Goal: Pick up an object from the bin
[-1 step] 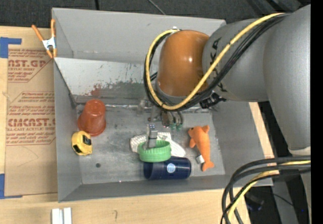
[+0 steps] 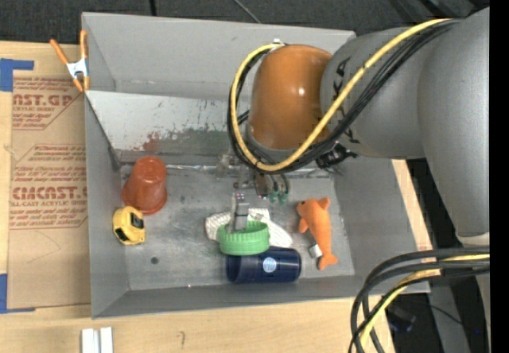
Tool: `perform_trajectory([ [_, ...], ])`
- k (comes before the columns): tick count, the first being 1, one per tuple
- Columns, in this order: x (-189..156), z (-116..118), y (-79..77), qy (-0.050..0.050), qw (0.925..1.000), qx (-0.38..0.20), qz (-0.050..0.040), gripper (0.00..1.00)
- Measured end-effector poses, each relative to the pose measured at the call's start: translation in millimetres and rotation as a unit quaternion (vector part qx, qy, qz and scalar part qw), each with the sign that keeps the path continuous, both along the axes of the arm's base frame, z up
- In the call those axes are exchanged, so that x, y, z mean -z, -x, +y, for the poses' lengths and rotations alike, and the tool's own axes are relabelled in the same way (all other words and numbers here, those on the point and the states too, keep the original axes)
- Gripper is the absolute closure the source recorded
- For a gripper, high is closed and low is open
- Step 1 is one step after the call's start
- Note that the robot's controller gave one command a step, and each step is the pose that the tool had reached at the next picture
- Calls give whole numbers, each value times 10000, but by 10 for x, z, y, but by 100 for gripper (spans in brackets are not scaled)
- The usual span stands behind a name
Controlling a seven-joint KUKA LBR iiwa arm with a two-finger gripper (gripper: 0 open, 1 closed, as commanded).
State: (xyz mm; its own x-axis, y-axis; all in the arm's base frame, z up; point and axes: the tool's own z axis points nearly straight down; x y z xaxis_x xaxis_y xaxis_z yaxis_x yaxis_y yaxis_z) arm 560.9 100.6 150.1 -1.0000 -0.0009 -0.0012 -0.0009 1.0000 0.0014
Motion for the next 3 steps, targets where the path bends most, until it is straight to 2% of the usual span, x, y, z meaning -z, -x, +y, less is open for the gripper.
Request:
perform_trajectory([
  [1,325,-162,125,0,9993,-376,-26,0],
  [2,708,-434,252,-12,9998,104,-146,100],
  [3,708,-434,252,-12,9998,105,-145,100],
])
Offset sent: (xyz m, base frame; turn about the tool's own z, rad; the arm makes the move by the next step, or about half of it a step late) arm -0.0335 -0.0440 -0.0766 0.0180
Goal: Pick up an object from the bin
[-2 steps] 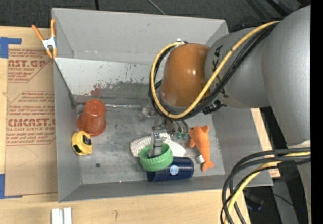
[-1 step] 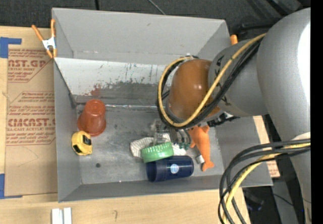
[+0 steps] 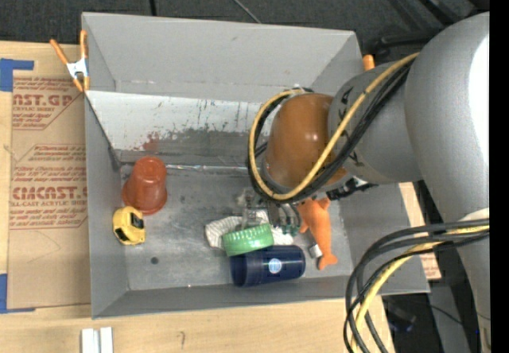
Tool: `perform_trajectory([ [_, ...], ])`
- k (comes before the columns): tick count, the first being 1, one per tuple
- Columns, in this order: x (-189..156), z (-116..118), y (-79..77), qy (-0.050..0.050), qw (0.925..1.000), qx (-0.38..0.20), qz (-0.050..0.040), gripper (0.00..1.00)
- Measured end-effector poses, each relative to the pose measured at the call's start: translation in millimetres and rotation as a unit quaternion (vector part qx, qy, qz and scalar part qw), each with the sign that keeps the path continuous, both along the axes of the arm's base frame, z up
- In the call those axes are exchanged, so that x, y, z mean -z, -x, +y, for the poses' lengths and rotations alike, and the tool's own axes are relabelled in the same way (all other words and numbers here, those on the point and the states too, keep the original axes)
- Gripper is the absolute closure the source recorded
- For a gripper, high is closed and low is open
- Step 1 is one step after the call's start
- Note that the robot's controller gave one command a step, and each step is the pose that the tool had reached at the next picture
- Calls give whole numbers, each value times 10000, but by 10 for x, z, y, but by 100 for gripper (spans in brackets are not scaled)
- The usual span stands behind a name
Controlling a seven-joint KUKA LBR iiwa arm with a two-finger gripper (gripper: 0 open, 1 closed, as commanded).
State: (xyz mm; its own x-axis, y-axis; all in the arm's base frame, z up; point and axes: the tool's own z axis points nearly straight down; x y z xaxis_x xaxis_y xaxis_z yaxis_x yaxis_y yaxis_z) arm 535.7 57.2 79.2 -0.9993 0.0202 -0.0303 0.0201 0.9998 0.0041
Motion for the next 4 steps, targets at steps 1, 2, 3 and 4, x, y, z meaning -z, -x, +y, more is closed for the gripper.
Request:
perform_trajectory([
  [1,-204,42,92,12,9999,-93,64,100],
  [2,-624,251,124,22,9996,-219,154,100],
  [3,-1864,240,-38,21,9994,-325,136,100],
  [4,-1863,240,-37,20,9994,-324,137,100],
])
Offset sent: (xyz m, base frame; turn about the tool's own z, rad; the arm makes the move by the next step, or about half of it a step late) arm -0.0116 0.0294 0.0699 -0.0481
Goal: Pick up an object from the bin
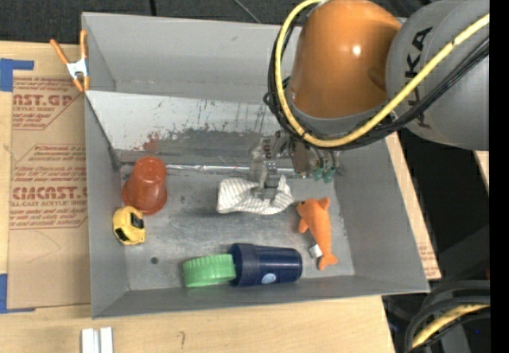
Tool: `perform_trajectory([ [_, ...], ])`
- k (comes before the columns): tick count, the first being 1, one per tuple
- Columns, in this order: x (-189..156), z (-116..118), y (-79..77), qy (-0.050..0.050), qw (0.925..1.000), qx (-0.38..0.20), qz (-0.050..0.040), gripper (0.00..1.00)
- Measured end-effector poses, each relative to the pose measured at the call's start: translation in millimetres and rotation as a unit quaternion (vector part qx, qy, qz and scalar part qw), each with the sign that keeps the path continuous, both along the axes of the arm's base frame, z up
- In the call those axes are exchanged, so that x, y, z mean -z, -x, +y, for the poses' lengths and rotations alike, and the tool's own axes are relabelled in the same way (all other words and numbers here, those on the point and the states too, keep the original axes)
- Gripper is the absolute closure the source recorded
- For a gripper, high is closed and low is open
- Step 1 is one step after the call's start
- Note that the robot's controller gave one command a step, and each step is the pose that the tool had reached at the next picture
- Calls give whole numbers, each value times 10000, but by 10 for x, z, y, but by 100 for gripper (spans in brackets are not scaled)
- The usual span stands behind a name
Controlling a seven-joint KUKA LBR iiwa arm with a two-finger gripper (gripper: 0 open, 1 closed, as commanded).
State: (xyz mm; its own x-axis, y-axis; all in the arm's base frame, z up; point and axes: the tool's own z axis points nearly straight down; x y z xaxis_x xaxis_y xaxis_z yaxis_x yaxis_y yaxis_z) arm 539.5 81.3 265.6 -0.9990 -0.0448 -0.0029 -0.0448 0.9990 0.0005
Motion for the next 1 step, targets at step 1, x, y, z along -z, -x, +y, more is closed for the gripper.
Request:
perform_trajectory([
  [1,283,82,118,-2,10000,10,-4,100],
])
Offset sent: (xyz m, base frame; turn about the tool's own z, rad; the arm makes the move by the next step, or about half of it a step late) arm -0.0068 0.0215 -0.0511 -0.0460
